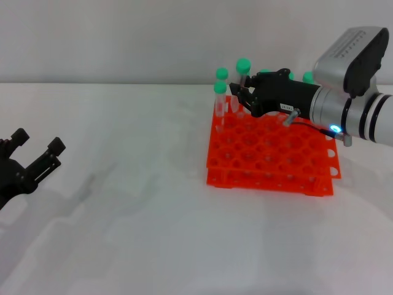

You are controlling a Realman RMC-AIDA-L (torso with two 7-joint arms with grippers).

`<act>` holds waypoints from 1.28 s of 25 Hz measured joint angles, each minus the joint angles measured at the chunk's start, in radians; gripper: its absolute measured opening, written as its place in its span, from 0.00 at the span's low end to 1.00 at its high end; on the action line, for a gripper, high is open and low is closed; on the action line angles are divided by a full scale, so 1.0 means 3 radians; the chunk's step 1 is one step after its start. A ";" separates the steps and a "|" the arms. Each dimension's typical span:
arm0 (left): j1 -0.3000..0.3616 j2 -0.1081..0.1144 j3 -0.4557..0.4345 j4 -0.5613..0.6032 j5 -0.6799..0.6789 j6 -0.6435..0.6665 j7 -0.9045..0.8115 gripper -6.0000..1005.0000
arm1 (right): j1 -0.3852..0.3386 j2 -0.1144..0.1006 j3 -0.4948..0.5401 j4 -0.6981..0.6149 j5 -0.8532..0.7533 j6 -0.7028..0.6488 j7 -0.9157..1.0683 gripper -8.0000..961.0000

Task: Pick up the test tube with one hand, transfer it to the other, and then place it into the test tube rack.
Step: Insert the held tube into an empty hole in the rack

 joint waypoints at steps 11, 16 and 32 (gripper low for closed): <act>-0.0011 0.0008 -0.0016 0.0016 -0.0004 0.0042 0.0001 0.89 | -0.0056 -0.0009 -0.0044 0.0006 0.0002 0.0120 -0.0002 0.34; -0.0032 0.0010 -0.0015 0.0025 -0.0005 0.0042 0.0002 0.89 | -0.0058 -0.0007 -0.0048 0.0007 -0.0014 0.0164 -0.0002 0.35; -0.0057 0.0010 -0.0001 0.0036 -0.0006 0.0047 0.0002 0.89 | 0.0096 0.0000 -0.0303 0.0011 0.0000 0.0457 0.0058 0.37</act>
